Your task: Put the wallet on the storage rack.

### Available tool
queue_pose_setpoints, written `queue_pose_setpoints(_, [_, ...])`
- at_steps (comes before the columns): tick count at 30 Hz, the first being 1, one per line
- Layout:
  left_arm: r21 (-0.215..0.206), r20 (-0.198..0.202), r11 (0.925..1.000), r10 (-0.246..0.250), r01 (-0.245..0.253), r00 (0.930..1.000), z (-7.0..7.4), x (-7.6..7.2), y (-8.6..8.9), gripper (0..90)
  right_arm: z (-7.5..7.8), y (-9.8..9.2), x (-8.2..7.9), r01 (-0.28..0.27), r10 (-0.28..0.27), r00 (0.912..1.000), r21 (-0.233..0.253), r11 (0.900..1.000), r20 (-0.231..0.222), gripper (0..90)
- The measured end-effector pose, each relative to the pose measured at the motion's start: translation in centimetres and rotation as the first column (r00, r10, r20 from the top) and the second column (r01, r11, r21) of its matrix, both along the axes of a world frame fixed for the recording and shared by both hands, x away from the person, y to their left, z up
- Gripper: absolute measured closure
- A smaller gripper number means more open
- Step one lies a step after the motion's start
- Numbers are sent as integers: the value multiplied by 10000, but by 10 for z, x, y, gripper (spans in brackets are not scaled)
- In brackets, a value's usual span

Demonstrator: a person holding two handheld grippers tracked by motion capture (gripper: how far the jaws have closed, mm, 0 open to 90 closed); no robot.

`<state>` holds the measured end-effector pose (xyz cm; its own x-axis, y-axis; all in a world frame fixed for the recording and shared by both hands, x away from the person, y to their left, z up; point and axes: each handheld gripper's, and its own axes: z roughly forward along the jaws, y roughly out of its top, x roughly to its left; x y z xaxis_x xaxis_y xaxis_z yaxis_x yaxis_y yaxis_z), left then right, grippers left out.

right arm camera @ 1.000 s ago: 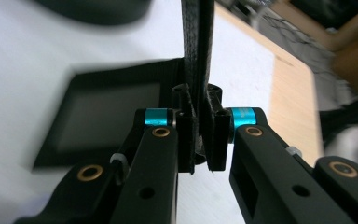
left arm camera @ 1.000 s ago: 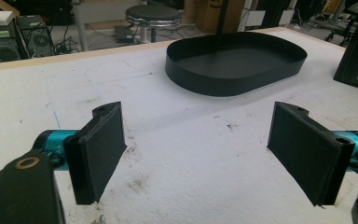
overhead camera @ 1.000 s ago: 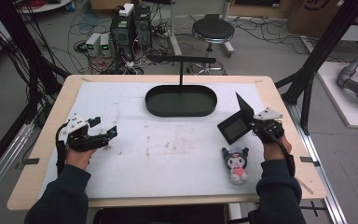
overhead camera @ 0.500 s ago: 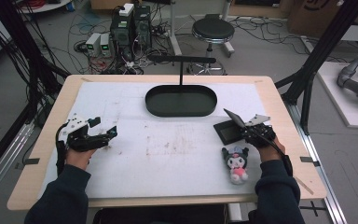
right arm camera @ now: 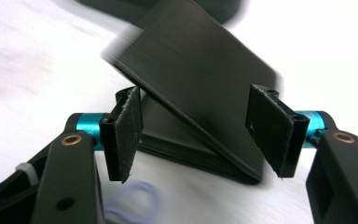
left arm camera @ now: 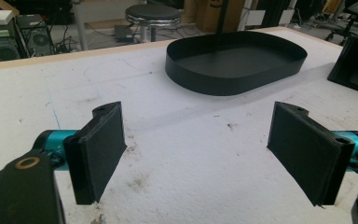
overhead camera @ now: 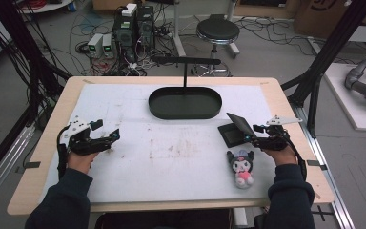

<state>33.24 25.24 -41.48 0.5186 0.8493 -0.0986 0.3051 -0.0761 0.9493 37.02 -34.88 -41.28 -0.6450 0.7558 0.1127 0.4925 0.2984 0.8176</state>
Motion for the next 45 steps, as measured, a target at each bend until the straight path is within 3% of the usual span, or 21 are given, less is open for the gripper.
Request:
queue_pose_setpoints(4, [19, -3, 10000, 9, -9, 10000, 0, 0, 0, 186, 2, 2, -1, -166, 163, 9997, 186, 9997, 192, 368])
queue_pose_setpoints(9, [54, 5, 10000, 5, -5, 10000, 0, 0, 0, 186, 2, -1, 0, 469, -472, 9984, 112, 9988, 311, 365])
queue_pose_setpoints(10, [43, 9, 10000, 5, -5, 10000, 0, 0, -1, 186, -2, 0, 4, 1458, -1451, 9893, -641, 9872, 150, 343])
queue_pose_setpoints(11, [43, 9, 10000, 5, -5, 10000, 0, 0, -1, 186, -2, 0, 4, 1458, -1451, 9893, -641, 9872, 150, 343])
queue_pose_setpoints(12, [54, 6, 10000, 5, -5, 10000, 0, 0, -1, 186, -10, 2, 10, 1927, -1947, 9809, -1228, 9735, -41, 301])
queue_pose_setpoints(13, [40, 8, 10000, 7, -7, 10000, 0, 0, -1, 186, -10, 2, 10, 1927, -1947, 9809, -1228, 9735, -41, 301])
queue_pose_setpoints(14, [46, 3, 10000, 4, -4, 10000, 0, 0, -1, 187, -20, 6, 16, 2084, -2175, 9753, -1670, 9637, -381, 256])
queue_pose_setpoints(18, [64, -6, 10000, -11, 11, 10000, 0, 0, -2, 187, -30, 8, 24, 2234, -2404, 9662, -1632, 9610, -931, 209])
queue_pose_setpoints(20, [57, -26, 10000, -32, 32, 10000, -1, 0, -2, 187, -32, 4, 27, 2138, -2307, 9649, -1348, 9675, -1258, 227])
queue_pose_setpoints(21, [74, -26, 10000, -39, 40, 10000, -1, 0, -3, 187, -33, 2, 28, 2024, -2179, 9647, -1128, 9728, -1478, 280])
queue_pose_setpoints(22, [87, -34, 10000, -30, 30, 10000, -1, 0, -3, 187, -33, 1, 27, 1666, -1774, 9682, -742, 9832, -1764, 404])
queue_pose_setpoints(26, [108, -46, 9999, -70, 71, 10000, -1, 0, -4, 187, -31, 0, 27, 1858, -1954, 9614, -668, 9803, -1935, 493])
queue_pose_setpoints(29, [101, -54, 9999, -50, 50, 10000, -1, 0, -3, 187, -27, -3, 25, 2172, -2255, 9564, -643, 9740, -1857, 721])
queue_pose_setpoints(31, [99, -55, 9999, -24, 24, 10000, -1, 1, -2, 187, -22, -1, 21, 2168, -2319, 9622, -1134, 9696, -1430, 788])
queue_pose_setpoints(36, [84, -21, 10000, 12, -12, 10000, -1, 0, -2, 187, -10, -1, 14, 2344, -2404, 9694, -1039, 9666, -496, 819])
queue_pose_setpoints(37, [65, -20, 10000, 15, -15, 10000, -1, 0, -2, 187, -5, -1, 11, 2518, -2550, 9667, -976, 9629, -216, 821])
queue_pose_setpoints(38, [65, -21, 10000, 4, -4, 10000, -1, 0, -1, 187, 5, -2, 5, 2858, -2816, 9581, -1070, 9523, 527, 829])
queue_pose_setpoints(40, [65, -17, 10000, 14, -13, 10000, -1, 0, -1, 188, 10, -3, 2, 2994, -2910, 9530, -1143, 9472, 847, 830])
queue_pose_setpoints(41, [68, -12, 10000, 12, -12, 10000, -1, 0, -1, 188, 19, 0, -4, 3195, -2959, 9411, -1432, 9367, 1638, 832])
queue_pose_setpoints(42, [65, -18, 10000, 10, -10, 10000, -1, 0, -1, 188, 24, 2, -7, 3236, -2892, 9357, -1653, 9316, 2019, 833])
queue_pose_setpoints(45, [59, -10, 10000, 22, -22, 10000, 0, 0, -2, 188, 31, 9, -11, 3185, -2646, 9304, -2020, 9262, 2537, 834])
